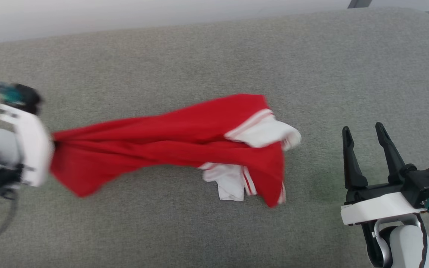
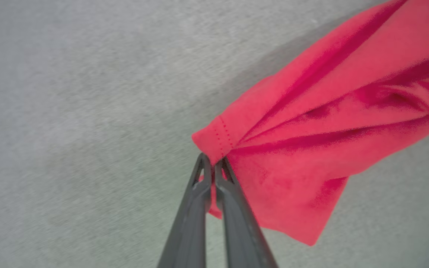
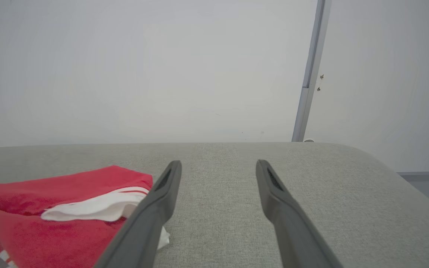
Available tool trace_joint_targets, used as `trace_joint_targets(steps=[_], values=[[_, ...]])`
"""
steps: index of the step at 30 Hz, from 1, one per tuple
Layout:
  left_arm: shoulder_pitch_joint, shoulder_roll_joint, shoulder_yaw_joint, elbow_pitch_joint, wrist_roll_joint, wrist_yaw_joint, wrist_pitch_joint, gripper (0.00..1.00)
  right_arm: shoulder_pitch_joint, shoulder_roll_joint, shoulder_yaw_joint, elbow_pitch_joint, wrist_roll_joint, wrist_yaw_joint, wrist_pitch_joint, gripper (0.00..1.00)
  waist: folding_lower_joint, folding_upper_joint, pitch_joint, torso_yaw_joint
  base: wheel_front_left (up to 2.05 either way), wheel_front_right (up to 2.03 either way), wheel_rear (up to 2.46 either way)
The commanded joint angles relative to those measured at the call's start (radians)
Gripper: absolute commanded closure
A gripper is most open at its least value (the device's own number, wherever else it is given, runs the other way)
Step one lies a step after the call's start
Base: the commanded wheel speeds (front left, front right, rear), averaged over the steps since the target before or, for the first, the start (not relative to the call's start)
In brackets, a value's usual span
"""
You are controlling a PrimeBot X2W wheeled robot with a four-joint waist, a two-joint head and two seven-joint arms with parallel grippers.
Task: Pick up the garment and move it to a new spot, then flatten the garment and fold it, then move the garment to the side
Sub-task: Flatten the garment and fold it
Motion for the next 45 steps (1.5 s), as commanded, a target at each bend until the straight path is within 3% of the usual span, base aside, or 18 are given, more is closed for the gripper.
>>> trace_joint_targets(steps=[1,6,11,12,13,14,19,27,37,45], values=[[-0.017,0.035,0.010,0.007,0.014,0.009,-0.010,1.00,0.007,0.000,0.000,-0.004,-0.006,0.000,-0.005,0.00,0.0000,0.0000,-0.001,0.006,0.00,0.00,0.00],[-0.030,0.112,0.039,0.049,0.011,0.030,-0.023,1.00,0.005,0.000,-0.006,-0.014,-0.016,0.000,-0.005,0.00,0.0000,0.0000,0.002,0.018,0.00,0.00,0.00],[-0.032,0.107,0.059,0.109,-0.009,0.035,-0.053,1.00,0.006,0.000,-0.002,-0.017,-0.014,0.000,-0.005,0.00,0.0000,0.0000,0.003,0.025,0.00,0.00,0.00],[-0.037,0.102,0.057,0.116,-0.005,0.033,-0.057,0.72,0.006,0.000,0.001,-0.017,-0.014,0.000,-0.005,0.00,0.0000,0.0000,0.002,0.025,0.00,0.00,0.00],[-0.043,0.092,0.059,0.121,-0.012,0.031,-0.058,0.29,0.007,0.000,0.003,-0.017,-0.015,0.000,-0.005,0.00,0.0000,0.0000,0.001,0.025,0.00,0.00,0.00],[-0.048,0.083,0.062,0.122,-0.018,0.029,-0.058,0.00,0.008,0.000,0.004,-0.016,-0.015,0.000,-0.005,0.00,0.0000,0.0000,-0.001,0.026,0.00,0.00,0.00],[-0.080,0.066,0.050,0.085,-0.002,0.022,-0.038,0.00,0.013,0.000,0.007,-0.016,-0.020,0.000,-0.005,0.00,0.0000,0.0000,-0.008,0.023,0.00,0.00,0.00],[-0.175,0.023,0.031,-0.086,0.016,0.025,0.053,0.00,0.023,0.000,0.010,-0.044,-0.006,0.000,-0.005,0.00,0.0000,0.0000,-0.016,0.000,0.00,0.00,0.00],[-0.211,-0.079,-0.012,-0.303,-0.032,0.034,0.185,0.00,0.007,0.000,0.026,-0.055,0.030,0.000,-0.005,0.00,0.0000,0.0000,0.010,-0.082,0.00,0.00,0.00],[-0.195,-0.113,-0.040,-0.389,-0.044,0.046,0.225,0.00,-0.021,0.000,0.061,-0.058,0.068,0.000,-0.005,0.00,0.0000,0.0000,0.054,-0.160,0.00,0.00,0.00]])
